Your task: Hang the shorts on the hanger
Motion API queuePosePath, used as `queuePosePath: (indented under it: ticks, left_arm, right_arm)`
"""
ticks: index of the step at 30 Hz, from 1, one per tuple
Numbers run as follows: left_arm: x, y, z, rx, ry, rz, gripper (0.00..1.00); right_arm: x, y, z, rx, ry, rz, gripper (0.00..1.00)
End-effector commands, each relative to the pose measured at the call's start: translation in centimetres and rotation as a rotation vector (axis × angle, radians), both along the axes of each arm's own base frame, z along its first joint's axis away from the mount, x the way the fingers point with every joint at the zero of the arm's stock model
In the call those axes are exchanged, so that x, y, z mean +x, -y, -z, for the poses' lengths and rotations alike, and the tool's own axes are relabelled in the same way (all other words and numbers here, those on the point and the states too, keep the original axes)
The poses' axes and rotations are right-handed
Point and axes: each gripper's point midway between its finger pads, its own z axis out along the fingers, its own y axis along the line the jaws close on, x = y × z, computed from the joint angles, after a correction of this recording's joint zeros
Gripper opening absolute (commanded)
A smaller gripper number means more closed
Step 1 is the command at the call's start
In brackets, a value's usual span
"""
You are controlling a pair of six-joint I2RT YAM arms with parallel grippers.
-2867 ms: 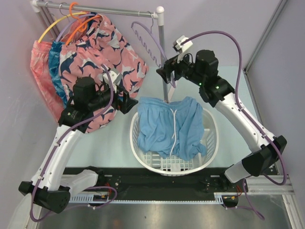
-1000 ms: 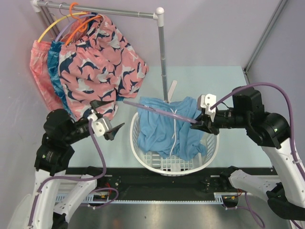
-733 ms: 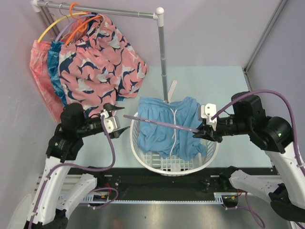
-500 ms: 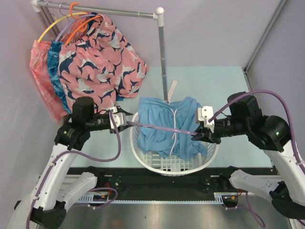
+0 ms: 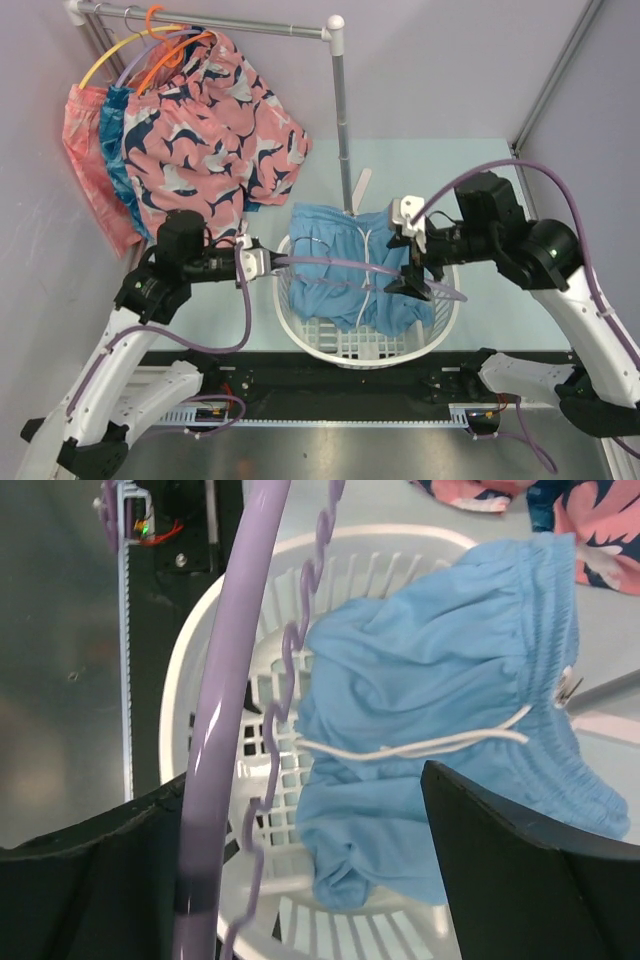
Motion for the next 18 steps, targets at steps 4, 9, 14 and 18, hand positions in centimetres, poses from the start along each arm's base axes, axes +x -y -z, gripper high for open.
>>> queuePosePath:
  ticks: [4,9,14,18]
  left_arm:
    - [1.6,1.5,-1.2,0.036,-0.026,-0.039,0.0]
    - [2.4,2.0,-1.4,0.06,-0.048,-0.075,0.0]
    - [3.6,2.4,-1.3,0.07,-0.101,-0.128,0.0]
    - [3.8,2.9,-1.7,0.054,-0.116,-0.127,0.0]
  right_arm:
    - [4.2,-4.2,-3.8,0.083,-0.017,0.029,0.85]
    - [5.7,-5.8,-5.1,0.096,-0.018,0.037,0.79]
    - [5.8,-7.0,-4.2,0.064,-0.013,0.005,0.72]
    - [5.8,-7.9,-2.8,0.034,-0.018,-0.019,0.6]
